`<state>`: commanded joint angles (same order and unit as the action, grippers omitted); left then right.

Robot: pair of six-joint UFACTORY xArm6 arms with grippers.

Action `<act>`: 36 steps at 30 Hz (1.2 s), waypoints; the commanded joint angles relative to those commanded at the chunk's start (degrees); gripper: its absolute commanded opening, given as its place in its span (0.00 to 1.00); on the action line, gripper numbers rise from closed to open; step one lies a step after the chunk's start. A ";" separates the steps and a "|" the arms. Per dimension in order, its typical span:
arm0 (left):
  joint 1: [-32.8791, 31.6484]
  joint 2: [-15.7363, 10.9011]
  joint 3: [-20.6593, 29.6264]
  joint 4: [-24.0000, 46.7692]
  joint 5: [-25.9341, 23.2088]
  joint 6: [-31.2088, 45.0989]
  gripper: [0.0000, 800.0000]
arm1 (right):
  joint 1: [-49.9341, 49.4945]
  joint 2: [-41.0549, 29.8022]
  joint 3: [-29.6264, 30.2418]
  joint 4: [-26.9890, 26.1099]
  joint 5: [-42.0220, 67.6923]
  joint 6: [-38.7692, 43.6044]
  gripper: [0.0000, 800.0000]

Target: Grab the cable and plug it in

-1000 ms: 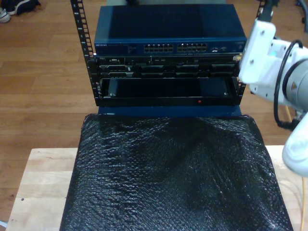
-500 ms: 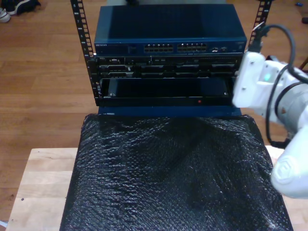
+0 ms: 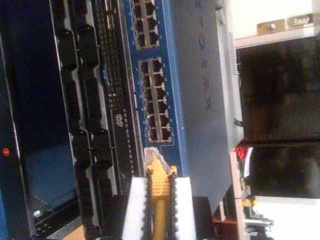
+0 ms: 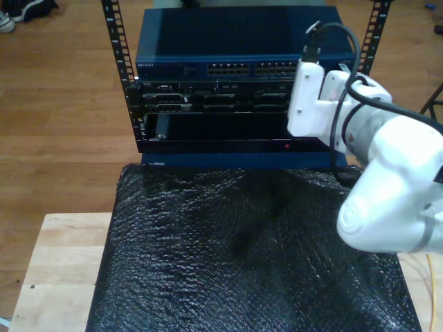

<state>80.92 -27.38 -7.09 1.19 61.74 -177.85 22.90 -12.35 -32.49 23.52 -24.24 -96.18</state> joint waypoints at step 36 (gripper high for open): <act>0.09 0.00 0.09 0.00 -0.09 0.00 1.00 | 6.07 12.31 -3.96 -3.52 -16.00 -7.91 0.00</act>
<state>81.01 -27.38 -7.00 1.19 61.65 -177.85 28.97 -0.04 -36.45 20.00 -40.24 -104.09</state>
